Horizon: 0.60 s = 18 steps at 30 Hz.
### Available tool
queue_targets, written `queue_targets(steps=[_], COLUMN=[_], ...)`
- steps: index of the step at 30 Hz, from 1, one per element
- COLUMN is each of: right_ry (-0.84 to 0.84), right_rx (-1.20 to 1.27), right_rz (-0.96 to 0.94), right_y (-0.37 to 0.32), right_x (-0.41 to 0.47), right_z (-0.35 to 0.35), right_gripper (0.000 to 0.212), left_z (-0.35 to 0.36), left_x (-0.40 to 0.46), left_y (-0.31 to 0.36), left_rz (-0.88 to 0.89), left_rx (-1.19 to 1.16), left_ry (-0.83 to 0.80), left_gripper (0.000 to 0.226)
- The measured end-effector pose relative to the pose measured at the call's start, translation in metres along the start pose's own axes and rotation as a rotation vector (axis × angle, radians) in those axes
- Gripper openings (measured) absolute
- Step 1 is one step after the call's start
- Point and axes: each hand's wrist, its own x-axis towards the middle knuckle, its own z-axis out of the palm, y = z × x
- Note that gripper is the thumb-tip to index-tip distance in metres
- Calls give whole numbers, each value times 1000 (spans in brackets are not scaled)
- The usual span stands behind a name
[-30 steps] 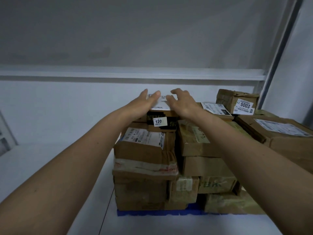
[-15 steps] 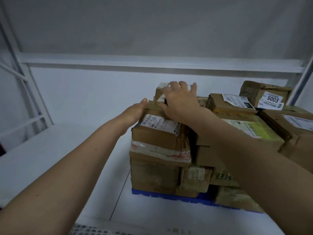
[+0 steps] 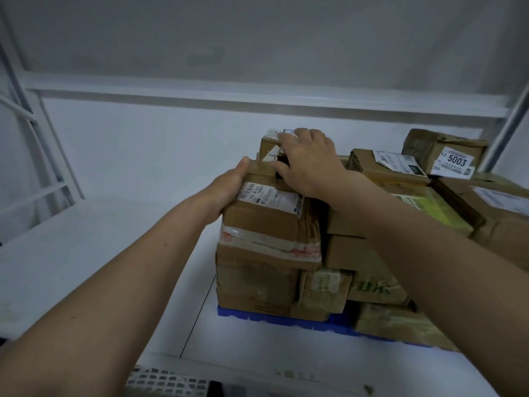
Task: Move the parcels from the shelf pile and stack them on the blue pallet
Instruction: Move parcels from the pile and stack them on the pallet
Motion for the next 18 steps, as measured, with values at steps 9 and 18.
queue_targets(steps=[9,18], right_ry=[90,-490], right_rx=[-207,-558], right_rz=[-785,-649], right_y=[-122,-196], right_x=[-46,-35], right_z=[56,169], right_gripper=[34,50], left_z=[-71,-105], left_x=[20,69], left_y=[-39,-104], left_rz=[-106,-184], left_rx=[59,-2], left_ry=[97,-179], left_gripper=[78,82])
